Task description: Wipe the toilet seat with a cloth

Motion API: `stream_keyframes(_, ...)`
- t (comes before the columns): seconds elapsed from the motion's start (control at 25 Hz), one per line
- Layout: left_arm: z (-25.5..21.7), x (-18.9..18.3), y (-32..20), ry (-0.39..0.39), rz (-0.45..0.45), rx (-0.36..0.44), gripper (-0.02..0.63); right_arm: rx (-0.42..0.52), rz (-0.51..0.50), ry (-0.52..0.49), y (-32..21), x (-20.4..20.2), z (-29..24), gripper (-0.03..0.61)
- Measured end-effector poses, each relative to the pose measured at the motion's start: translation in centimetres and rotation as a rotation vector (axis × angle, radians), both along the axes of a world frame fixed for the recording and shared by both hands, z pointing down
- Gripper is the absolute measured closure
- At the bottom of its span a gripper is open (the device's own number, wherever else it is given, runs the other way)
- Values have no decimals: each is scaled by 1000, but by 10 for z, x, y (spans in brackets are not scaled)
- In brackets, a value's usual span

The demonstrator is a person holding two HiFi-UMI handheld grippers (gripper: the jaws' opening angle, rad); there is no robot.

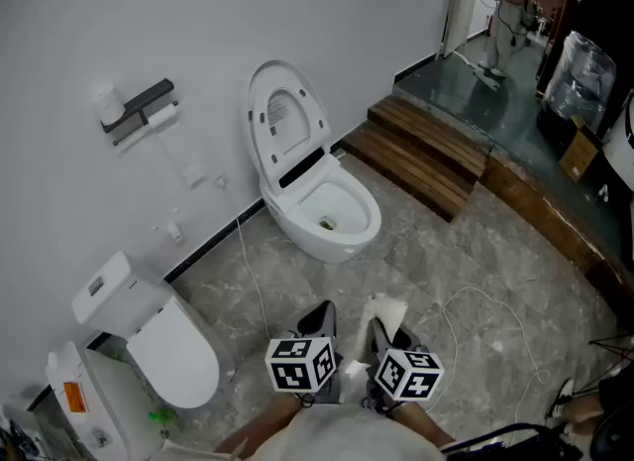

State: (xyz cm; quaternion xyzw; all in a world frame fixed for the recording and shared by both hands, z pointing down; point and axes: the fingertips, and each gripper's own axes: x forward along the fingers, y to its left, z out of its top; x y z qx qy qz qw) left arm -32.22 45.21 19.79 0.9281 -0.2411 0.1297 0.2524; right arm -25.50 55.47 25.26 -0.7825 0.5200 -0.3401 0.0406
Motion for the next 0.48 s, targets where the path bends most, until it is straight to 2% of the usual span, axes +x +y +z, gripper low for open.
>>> stream_keyframes(0.48, 9, 71, -60, 0, -16, -21, 604, -4, -3, 0, -60, 72, 0, 483)
